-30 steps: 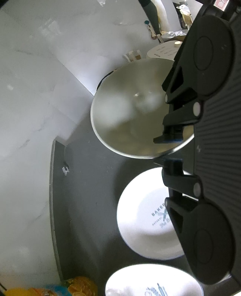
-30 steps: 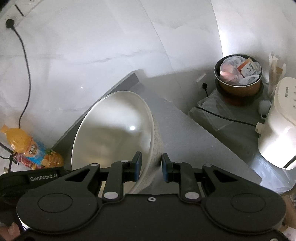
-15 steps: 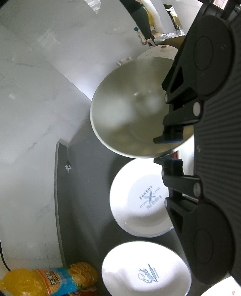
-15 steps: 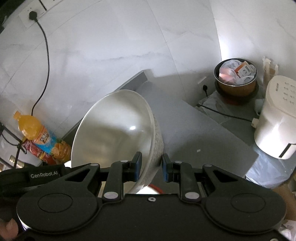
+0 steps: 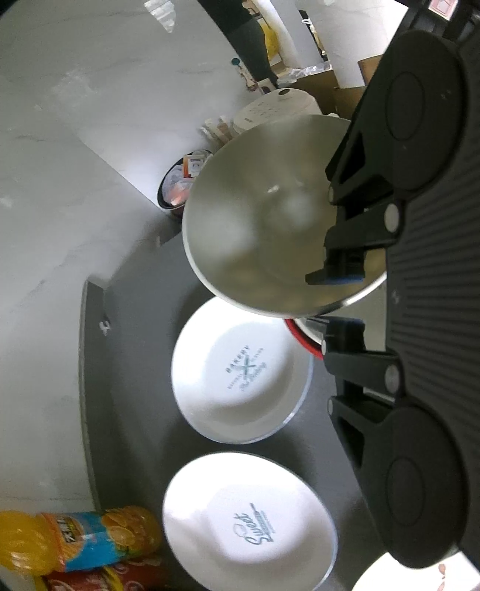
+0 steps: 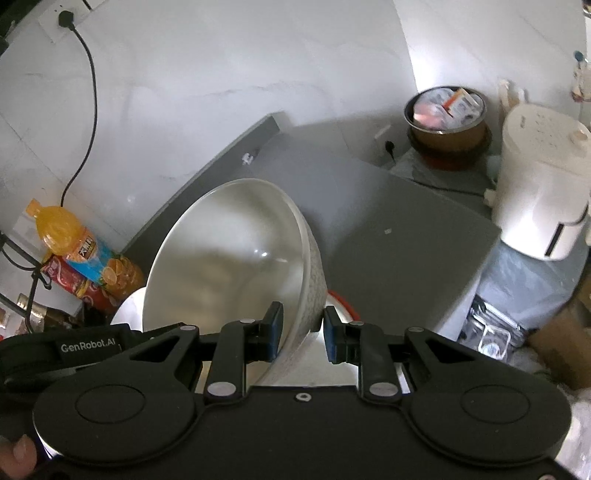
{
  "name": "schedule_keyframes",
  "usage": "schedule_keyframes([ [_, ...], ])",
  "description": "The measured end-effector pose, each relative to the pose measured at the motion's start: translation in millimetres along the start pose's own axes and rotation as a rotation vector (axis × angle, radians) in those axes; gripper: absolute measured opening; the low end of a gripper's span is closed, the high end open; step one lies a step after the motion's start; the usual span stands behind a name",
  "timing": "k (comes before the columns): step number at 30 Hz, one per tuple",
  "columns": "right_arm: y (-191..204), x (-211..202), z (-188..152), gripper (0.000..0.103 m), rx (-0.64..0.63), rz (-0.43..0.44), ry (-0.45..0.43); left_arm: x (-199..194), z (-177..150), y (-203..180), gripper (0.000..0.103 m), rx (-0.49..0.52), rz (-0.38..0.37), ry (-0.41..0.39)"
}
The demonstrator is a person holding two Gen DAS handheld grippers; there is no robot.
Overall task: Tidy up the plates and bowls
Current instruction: 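Carry the white bowl with both grippers and lower it onto the bowl stack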
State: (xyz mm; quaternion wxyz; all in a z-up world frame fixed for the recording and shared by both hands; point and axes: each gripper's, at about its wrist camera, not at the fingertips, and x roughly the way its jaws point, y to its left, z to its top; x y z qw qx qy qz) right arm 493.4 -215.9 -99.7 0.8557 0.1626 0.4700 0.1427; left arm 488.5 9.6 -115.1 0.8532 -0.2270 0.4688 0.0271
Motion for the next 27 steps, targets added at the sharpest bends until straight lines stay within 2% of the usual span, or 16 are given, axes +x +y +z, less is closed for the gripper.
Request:
schedule_keyframes([
  [13, 3, -8, -34, 0.023, 0.002, -0.066, 0.008, -8, -27, 18, 0.015, -0.012, -0.034, 0.060],
  [20, -6, -2, -43, 0.024, 0.013, -0.083, 0.044, -3, -39, 15, 0.015, 0.015, -0.017, 0.081],
  [27, -2, -16, -39, 0.039, -0.023, -0.078, 0.008, -9, -37, 13, 0.019, 0.010, 0.019, 0.056],
])
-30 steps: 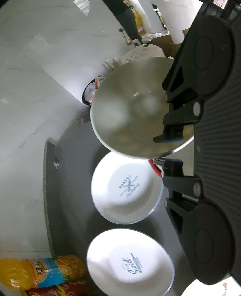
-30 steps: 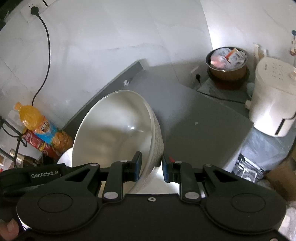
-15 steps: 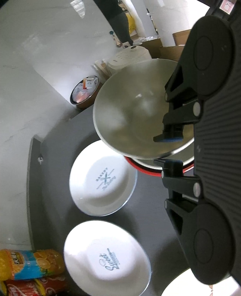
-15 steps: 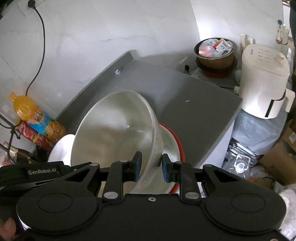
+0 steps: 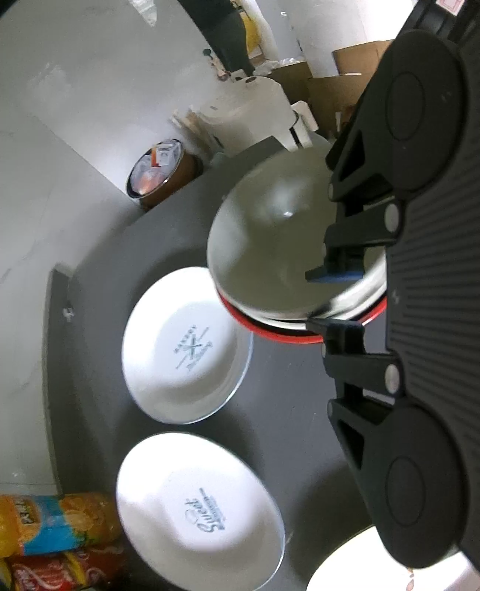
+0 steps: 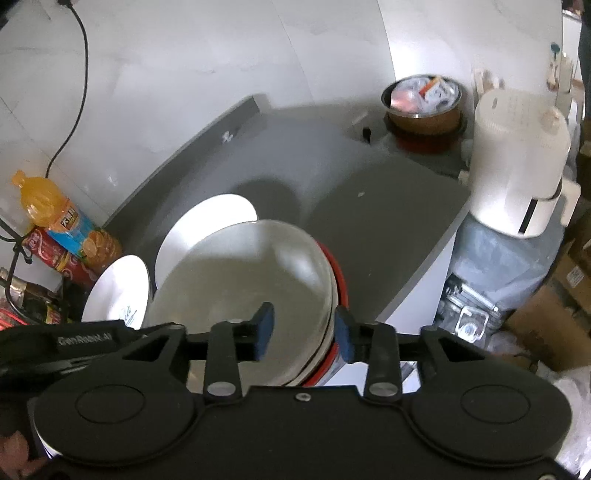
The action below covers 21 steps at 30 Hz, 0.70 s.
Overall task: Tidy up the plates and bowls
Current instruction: 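Carry the white bowl with both grippers and lower it onto the bowl stack, then open both grippers to release the white bowl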
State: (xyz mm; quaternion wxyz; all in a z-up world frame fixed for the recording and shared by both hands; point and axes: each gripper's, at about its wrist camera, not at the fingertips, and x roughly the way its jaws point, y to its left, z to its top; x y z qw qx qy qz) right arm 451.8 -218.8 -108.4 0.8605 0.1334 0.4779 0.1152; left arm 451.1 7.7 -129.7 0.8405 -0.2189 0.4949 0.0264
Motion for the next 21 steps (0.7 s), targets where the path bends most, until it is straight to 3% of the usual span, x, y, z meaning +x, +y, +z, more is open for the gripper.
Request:
schedule_keyframes([
  [5, -6, -9, 4, 0.038, 0.019, -0.006, -0.021, -11, 0, 0, 0.021, -0.013, -0.016, -0.025],
  [8, -5, -10, 3, 0.030, 0.017, 0.004, -0.018, -14, -2, 2, 0.021, -0.022, -0.031, -0.033],
  [16, 13, -10, -9, 0.029, -0.017, 0.027, 0.020, -28, -9, 17, 0.021, -0.054, -0.030, -0.037],
  [19, 26, -17, -11, 0.033, -0.053, 0.048, 0.008, -39, -11, 27, 0.027, -0.073, -0.020, -0.045],
  [21, 33, -21, -12, 0.039, -0.072, 0.060, 0.002, -47, -11, 33, 0.039, -0.084, -0.009, -0.053],
])
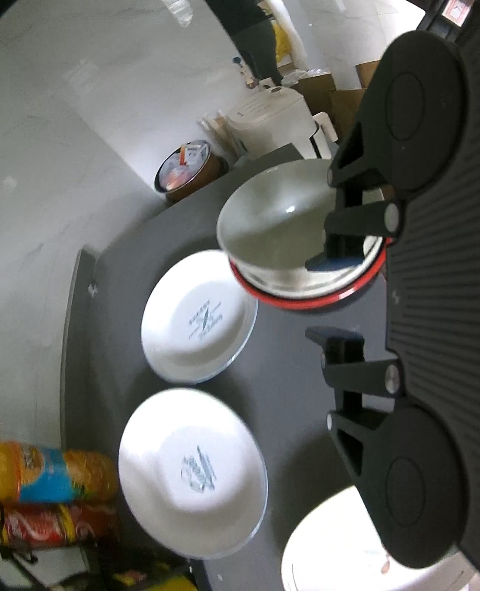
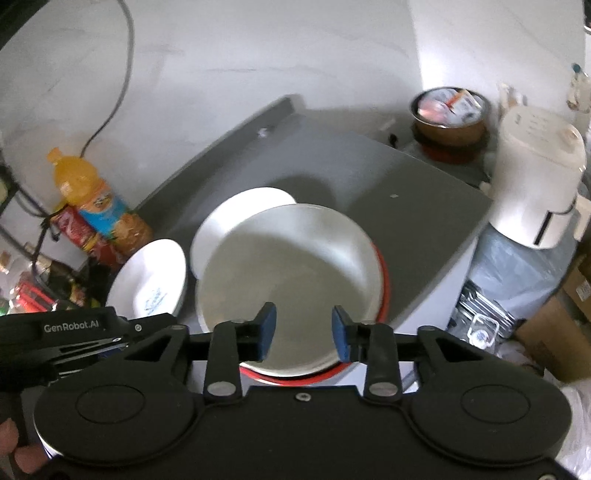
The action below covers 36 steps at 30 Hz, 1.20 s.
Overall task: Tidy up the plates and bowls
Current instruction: 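Open both grippers to release the white bowl, then move both grippers toward the white plate printed 'Sweet'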
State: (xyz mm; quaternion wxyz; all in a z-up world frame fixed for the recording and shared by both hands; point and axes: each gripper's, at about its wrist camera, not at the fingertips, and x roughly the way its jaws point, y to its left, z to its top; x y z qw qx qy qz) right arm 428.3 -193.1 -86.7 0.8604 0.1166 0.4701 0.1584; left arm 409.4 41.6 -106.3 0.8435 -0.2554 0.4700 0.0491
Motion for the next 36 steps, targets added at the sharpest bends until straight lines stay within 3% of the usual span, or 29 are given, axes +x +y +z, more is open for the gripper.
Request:
schedule_keyframes([
  [3, 9, -5, -1, 0.050, -0.011, 0.006, -0.005, -14, 0, 9, 0.058, 0.002, 0.028, -0.021],
  [8, 24, -5, -6, 0.056, -0.036, 0.016, 0.015, -34, -1, 27, 0.076, 0.007, 0.074, -0.046],
  [19, 80, -8, -16, 0.078, -0.159, 0.087, 0.070, -68, -13, 63, 0.084, -0.011, 0.156, -0.070],
  [26, 106, -5, -23, 0.082, -0.259, 0.127, 0.114, -92, -25, 84, 0.085, -0.054, 0.208, -0.077],
  [36, 129, 8, -27, 0.086, -0.347, 0.179, 0.165, -110, -41, 120, 0.085, -0.208, 0.310, -0.076],
])
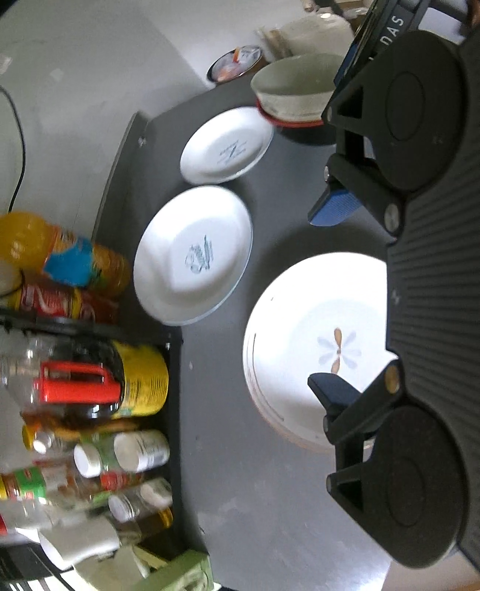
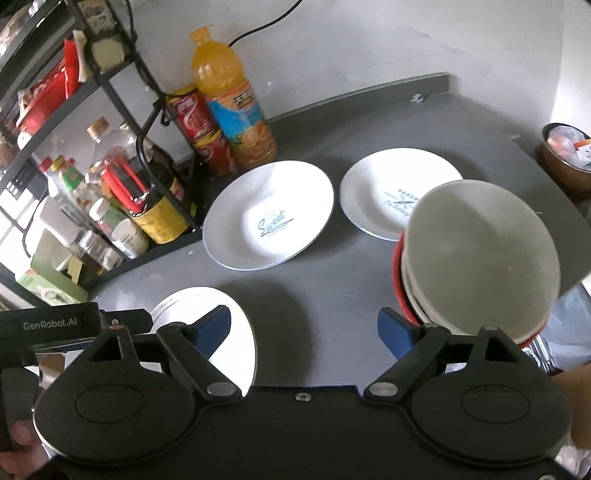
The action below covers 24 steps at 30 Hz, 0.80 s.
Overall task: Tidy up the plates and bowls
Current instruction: 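Move both grippers toward the white plate printed 'Sweet'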
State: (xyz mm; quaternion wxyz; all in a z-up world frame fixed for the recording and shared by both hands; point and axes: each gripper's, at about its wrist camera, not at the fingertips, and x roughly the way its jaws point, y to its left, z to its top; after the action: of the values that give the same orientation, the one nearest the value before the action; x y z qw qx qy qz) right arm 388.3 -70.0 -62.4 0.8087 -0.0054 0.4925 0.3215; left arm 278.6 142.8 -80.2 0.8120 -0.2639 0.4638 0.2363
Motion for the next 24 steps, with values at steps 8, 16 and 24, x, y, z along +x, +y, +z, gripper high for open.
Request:
schedule_keyframes([
  [8, 7, 26, 17, 0.089, -0.083, 0.042, 0.056, 13, 4, 9, 0.085, -0.067, 0.050, 0.006],
  [16, 7, 52, 39, 0.091, -0.213, 0.097, 0.131, 29, 8, 2, 0.086, -0.162, 0.081, 0.021],
  [24, -5, 79, 68, 0.091, -0.284, 0.136, 0.179, 41, 12, -12, 0.085, -0.271, 0.117, 0.014],
])
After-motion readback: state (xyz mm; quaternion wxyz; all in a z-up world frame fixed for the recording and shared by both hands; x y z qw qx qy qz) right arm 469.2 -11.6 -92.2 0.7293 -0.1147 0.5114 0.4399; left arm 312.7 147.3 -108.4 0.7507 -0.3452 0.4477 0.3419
